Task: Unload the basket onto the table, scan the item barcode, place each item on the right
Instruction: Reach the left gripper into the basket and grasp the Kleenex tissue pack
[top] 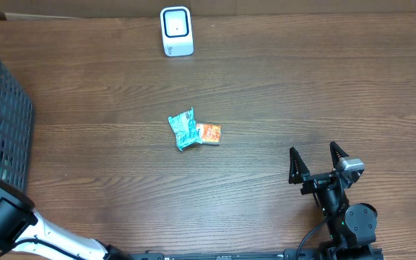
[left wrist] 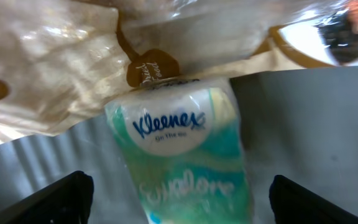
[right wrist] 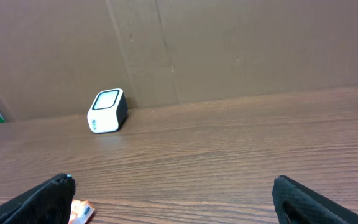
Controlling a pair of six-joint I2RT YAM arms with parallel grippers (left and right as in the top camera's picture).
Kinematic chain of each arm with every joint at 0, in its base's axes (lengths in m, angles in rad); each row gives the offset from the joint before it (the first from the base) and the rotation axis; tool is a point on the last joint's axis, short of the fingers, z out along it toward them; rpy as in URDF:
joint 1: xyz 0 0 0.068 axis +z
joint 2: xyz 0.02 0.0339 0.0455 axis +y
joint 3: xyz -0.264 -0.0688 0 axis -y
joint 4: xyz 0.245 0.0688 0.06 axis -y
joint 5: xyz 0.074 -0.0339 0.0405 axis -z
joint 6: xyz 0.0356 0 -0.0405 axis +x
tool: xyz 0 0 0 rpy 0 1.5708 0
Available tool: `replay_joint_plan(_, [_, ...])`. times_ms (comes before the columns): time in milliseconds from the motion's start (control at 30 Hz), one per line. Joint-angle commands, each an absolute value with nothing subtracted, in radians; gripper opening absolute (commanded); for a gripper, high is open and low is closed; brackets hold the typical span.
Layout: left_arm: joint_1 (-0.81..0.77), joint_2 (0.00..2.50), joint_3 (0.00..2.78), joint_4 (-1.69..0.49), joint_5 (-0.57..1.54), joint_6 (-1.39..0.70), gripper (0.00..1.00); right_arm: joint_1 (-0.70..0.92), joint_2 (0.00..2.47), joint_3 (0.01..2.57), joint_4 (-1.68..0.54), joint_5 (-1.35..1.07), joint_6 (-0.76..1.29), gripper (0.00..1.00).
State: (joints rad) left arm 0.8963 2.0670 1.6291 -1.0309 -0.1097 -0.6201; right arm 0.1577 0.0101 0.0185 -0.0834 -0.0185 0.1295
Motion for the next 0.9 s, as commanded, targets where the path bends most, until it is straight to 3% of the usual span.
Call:
replay_joint_plan(0, [0.889,2.116,1.623,-1.028,-0.134,-0.637,0.9,0.156,0.003,0.008,-0.081,-0.012,0.126,1.0])
replay_joint_plan(100, [0.889,2.139,1.623,-1.021,-0.134,-0.636,0.83,0.156,0.003,0.008,-0.081,-0.012,0.126,1.0])
replay_joint_plan(267, [0.889,2.144,1.624,-1.016,-0.134,-0.636,0.55,0.156,0.003,0.008,-0.081,-0.012,0.126,1.0])
replay_joint_plan(367, [0.889,2.143,1.628,-1.019,-0.131,-0.636,0.52,0.156,0.003,0.008,-0.081,-0.012,0.126,1.0])
replay_joint_plan(500, [0.889,2.142,1.66,-1.048,-0.13,-0.636,0.29,0.156,0.003,0.008,-0.081,-0.012,0.126,1.0])
replay_joint_plan(867, [0.883,2.074,1.917,-1.23,-0.101,-0.631,0.25,0.156,0.003,0.008,-0.081,-0.012,0.126,1.0])
